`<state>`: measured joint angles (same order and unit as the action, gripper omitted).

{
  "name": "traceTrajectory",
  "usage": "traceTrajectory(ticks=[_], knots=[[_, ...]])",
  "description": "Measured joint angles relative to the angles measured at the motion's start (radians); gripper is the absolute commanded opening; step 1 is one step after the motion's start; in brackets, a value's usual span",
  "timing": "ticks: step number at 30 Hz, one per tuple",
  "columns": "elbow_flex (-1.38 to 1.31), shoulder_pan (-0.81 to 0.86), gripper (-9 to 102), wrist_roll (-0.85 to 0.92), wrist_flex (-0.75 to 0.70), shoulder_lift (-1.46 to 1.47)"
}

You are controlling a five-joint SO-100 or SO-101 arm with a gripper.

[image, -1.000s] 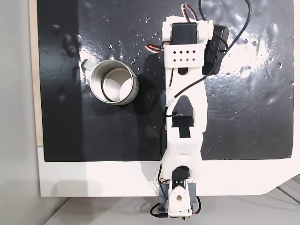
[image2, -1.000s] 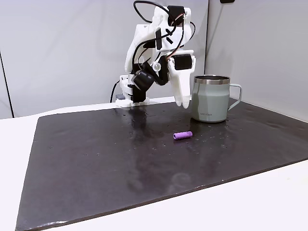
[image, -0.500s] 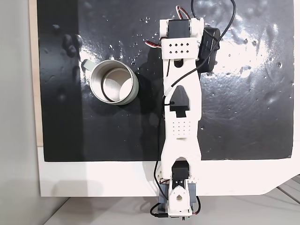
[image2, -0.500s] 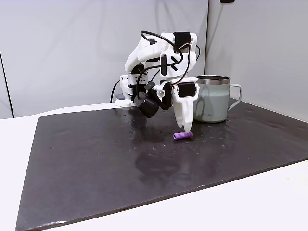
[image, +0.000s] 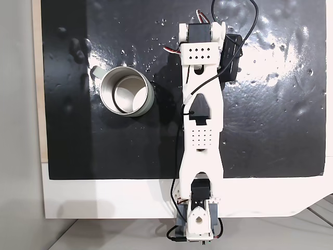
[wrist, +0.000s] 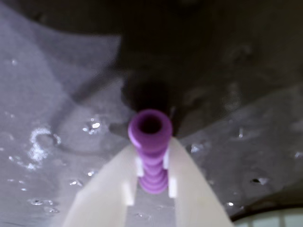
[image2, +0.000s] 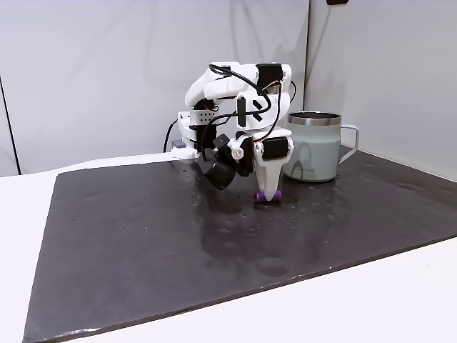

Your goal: Grasp a pengrip and put it in the cup.

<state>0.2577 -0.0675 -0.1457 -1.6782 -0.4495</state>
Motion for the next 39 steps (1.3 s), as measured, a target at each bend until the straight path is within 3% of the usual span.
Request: traceTrajectory(ticks=[6, 19, 26, 39], knots=[[0.155, 0.009, 0, -0.003, 0.008, -0.146], [0.476, 0.048, 0, 0.005, -0.003, -0.882], [0.554, 0.034, 0, 0.072, -0.003, -1.055], [0.719, -0.371, 0, 0.163, -0.005, -1.213]])
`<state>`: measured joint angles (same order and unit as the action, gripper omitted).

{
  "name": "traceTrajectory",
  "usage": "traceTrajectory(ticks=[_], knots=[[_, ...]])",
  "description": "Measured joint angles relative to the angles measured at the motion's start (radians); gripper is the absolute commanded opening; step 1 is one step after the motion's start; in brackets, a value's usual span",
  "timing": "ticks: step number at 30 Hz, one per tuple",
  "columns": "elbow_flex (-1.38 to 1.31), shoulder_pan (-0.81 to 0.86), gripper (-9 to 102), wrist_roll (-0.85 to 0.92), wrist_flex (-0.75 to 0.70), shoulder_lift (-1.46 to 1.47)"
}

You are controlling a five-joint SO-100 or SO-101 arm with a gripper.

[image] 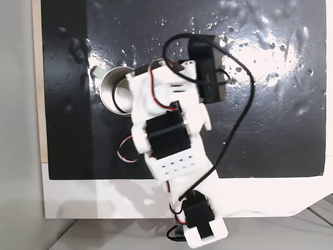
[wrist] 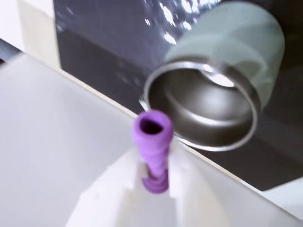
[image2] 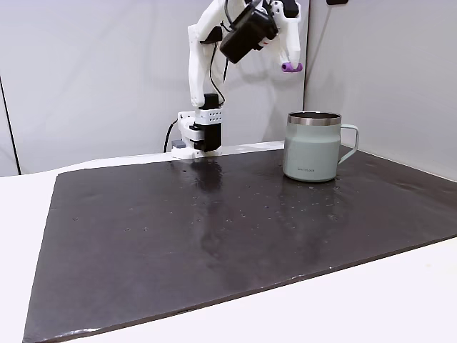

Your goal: Grasp a pengrip and put it in the cup.

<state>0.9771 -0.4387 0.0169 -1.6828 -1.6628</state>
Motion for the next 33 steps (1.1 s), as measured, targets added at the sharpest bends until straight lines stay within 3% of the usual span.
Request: traceTrajectory(ticks=[13, 15, 21, 33], knots=[[0.060, -0.156, 0, 0.060, 0.000, -0.002], [0.060, -0.144, 4, 0.060, 0.000, -0.002], [0.060, -0.156, 30, 0.060, 0.000, -0.002], [0.061, -0.155, 32, 0.060, 0.000, -0.002]])
